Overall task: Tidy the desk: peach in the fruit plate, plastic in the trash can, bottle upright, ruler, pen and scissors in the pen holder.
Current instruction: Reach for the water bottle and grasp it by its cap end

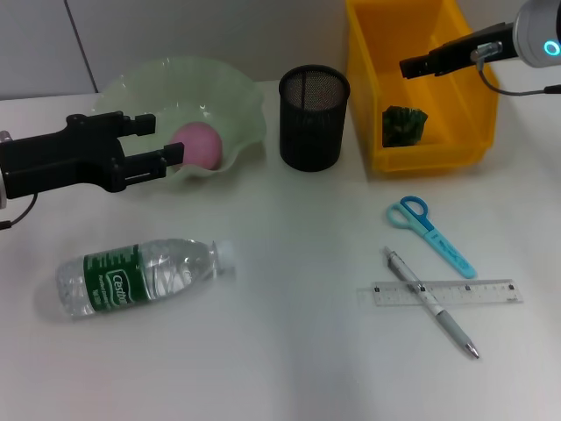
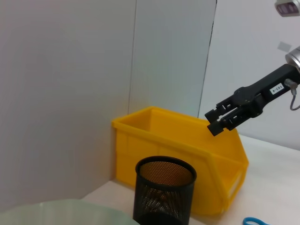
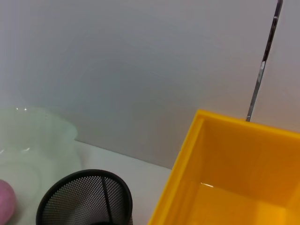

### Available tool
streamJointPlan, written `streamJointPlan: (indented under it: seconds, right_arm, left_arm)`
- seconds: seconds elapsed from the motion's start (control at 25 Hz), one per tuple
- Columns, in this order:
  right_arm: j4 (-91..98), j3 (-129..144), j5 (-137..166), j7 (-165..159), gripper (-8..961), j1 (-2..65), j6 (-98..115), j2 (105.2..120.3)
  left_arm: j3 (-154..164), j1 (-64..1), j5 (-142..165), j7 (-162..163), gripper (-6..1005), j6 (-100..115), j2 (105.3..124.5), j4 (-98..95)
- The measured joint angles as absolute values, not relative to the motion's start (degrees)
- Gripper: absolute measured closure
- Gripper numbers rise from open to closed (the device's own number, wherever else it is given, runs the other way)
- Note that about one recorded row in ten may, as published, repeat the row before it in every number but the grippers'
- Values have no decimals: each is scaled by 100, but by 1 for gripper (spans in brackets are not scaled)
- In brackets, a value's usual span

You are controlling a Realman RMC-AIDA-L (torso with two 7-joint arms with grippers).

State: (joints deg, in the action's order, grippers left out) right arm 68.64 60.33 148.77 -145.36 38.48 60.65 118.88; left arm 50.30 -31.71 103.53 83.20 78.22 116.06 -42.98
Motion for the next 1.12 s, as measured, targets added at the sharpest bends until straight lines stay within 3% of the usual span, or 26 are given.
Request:
streamJointPlan:
  seconds: [1.12]
  right_arm:
    - [6753, 5164, 10511, -11761, 212, 3186, 8658, 11825]
  left_arm:
    - [4321, -3018, 10260, 8481, 350, 7862, 11716, -4386]
